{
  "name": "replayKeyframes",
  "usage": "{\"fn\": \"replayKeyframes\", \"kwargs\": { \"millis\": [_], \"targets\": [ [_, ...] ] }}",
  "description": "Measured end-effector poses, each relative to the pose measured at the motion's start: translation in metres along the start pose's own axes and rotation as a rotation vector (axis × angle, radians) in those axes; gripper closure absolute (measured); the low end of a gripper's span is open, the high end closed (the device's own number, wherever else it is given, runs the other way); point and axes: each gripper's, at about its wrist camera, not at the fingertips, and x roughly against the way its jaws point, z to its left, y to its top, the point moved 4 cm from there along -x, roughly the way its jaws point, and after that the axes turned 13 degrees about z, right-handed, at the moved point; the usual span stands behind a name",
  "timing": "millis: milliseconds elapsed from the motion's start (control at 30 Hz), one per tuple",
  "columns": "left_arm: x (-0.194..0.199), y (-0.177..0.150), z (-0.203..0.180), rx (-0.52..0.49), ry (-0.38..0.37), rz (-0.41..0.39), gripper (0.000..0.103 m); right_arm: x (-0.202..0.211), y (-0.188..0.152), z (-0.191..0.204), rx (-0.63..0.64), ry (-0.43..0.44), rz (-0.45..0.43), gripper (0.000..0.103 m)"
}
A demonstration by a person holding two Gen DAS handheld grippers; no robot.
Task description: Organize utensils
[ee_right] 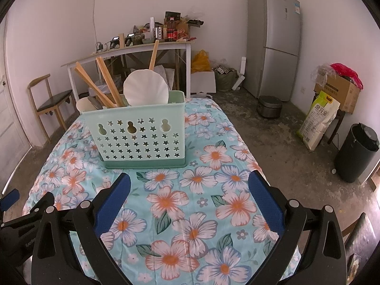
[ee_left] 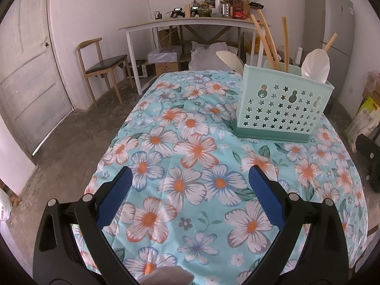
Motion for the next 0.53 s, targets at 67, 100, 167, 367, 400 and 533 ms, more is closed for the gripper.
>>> {"fn": "replayKeyframes", "kwargs": {
  "millis": [67, 100, 167, 367, 400, 533],
  "targets": [
    [0.0009, 0.0001, 0.0002, 0.0, 0.0, -0.003, 0.008, -0.0004, -0.0003, 0.0001, -0.002, 0.002, -0.001, 0.007],
    [0.0016, 0.0, 0.0002, -0.001, 0.002, -0.007, 0.008, -0.0005, -0.0008, 0.0005, -0.002, 0.003, -0.001, 0.007],
    [0.0028, -0.0002, -0.0004, -0.007, 0.003, -0.015, 0.008, -0.0007, -0.0011, 0.0011, 0.0, 0.003, 0.0, 0.007],
    [0.0012, -0.0017, -0.0052, -0.018, -0.001, 0.001, 0.008, 0.0002, -0.0018, -0.0009, -0.008, 0.003, 0.001, 0.007],
    [0.001, -0.0014, -0.0059, -0.017, -0.003, 0.002, 0.008, 0.0006, -0.0018, -0.0015, -0.01, 0.003, 0.0, 0.007],
    [0.0021, -0.0011, -0.0063, -0.018, 0.001, -0.002, 0.008, 0.0002, -0.0021, -0.0031, -0.014, 0.006, 0.001, 0.007]
  ]
}}
